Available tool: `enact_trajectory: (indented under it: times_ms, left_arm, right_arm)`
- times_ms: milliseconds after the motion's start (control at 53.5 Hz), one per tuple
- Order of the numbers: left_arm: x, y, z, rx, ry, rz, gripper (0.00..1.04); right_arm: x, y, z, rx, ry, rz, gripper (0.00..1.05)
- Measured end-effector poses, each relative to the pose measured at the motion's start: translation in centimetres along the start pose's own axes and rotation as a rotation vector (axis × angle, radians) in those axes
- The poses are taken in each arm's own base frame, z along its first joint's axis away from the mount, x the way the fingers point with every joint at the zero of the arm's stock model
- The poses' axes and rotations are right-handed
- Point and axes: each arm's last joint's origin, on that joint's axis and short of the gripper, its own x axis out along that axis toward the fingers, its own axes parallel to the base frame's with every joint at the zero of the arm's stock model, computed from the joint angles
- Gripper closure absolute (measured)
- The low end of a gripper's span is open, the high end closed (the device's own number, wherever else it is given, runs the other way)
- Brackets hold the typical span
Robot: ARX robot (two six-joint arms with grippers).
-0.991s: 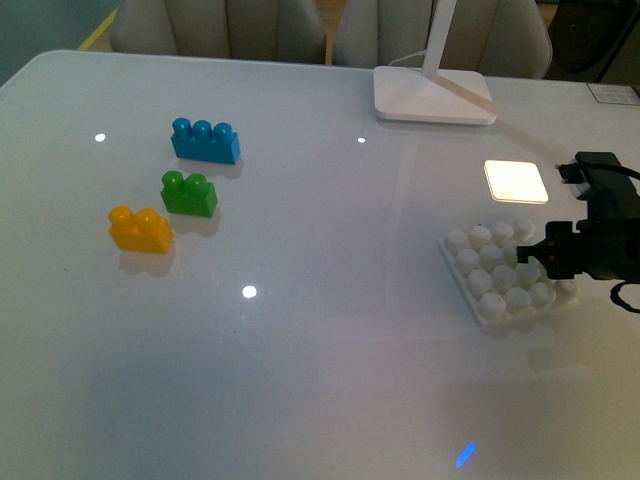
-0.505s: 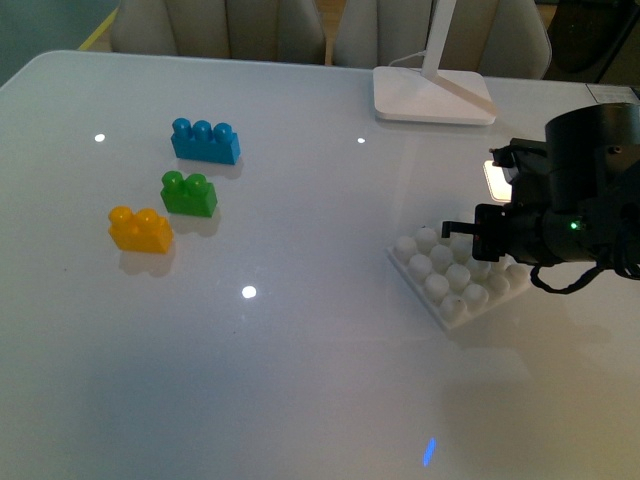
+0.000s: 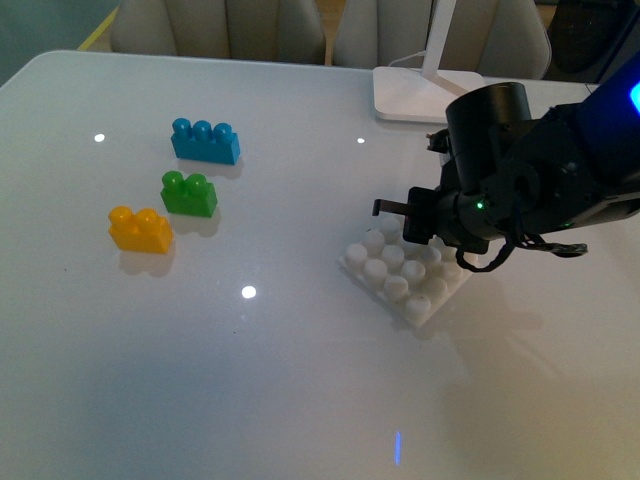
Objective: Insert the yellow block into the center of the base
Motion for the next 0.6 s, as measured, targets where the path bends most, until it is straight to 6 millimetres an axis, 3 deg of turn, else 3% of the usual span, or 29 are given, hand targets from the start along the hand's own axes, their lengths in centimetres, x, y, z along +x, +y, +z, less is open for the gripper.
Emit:
enact_trajectory:
  times_ms: [599]
  left_arm:
    - [0.0, 0.0, 0.0, 0.0, 0.0, 0.0, 0.07]
  right_arm:
    - [2.6, 5.3, 2.6, 0.083, 0.033, 0.03, 0.75]
